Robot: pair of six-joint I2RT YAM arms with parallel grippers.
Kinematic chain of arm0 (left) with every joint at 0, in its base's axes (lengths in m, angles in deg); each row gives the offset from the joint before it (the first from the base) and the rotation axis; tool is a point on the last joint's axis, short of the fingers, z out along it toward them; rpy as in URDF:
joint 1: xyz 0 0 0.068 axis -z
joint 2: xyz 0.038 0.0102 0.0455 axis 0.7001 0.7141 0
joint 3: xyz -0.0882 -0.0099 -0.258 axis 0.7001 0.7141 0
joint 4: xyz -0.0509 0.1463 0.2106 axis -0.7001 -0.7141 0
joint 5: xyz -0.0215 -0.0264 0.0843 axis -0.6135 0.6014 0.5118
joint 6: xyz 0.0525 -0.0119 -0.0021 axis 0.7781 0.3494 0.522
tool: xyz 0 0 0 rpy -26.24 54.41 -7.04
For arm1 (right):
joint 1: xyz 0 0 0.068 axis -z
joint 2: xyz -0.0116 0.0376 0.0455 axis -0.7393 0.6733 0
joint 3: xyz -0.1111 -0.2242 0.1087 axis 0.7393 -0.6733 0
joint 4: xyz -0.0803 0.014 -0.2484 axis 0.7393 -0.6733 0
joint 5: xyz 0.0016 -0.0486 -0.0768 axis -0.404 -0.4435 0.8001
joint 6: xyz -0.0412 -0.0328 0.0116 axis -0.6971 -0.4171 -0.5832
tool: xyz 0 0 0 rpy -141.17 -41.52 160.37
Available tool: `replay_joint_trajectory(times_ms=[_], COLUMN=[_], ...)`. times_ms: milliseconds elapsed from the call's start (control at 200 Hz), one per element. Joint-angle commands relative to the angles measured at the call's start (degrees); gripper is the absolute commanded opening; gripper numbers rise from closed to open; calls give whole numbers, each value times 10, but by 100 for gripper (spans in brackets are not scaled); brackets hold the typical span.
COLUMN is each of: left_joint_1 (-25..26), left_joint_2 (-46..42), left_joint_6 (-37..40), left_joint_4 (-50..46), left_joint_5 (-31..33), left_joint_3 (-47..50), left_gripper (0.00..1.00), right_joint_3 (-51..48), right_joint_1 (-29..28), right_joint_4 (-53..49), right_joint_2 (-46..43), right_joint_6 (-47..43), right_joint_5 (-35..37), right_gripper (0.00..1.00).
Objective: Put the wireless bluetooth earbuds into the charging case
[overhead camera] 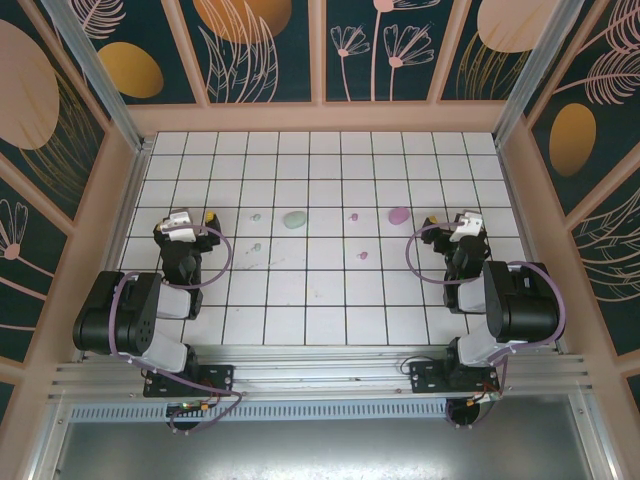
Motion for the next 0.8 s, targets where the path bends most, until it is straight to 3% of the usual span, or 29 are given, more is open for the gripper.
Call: replay_joint_trajectory(times_ms=[0, 125, 215, 330, 485, 651, 796], left_joint_1=[-3, -4, -3, -3, -3, 9, 79], left_joint_2=[-1, -18, -48, -127, -177, -144, -80], left_joint_6=[8, 26, 25, 13, 41, 65, 137], left_joint_4=[1, 7, 2, -196, -340, -472, -585], left_joint_5=[-6, -49, -47, -56, -167, -303, -324], left_joint_3=[-4, 6, 17, -48, -123, -219, -298], left_gripper=[99, 99, 99, 98, 94, 84, 81], right_joint_3=[10, 9, 12, 52, 115, 188, 235], right_joint_1=[-2, -3, -3, -5, -15, -70, -123], right_joint_4=[28, 29, 9, -126, -284, -448, -527], right_joint_2=[-1, 0, -21, -88, -132, -161, -172], right_joint_6=[-5, -6, -12, -9, 24, 30, 63], right_joint_5=[-13, -13, -31, -43, -78, -71, -61], right_gripper=[99, 99, 98, 98, 94, 93, 93])
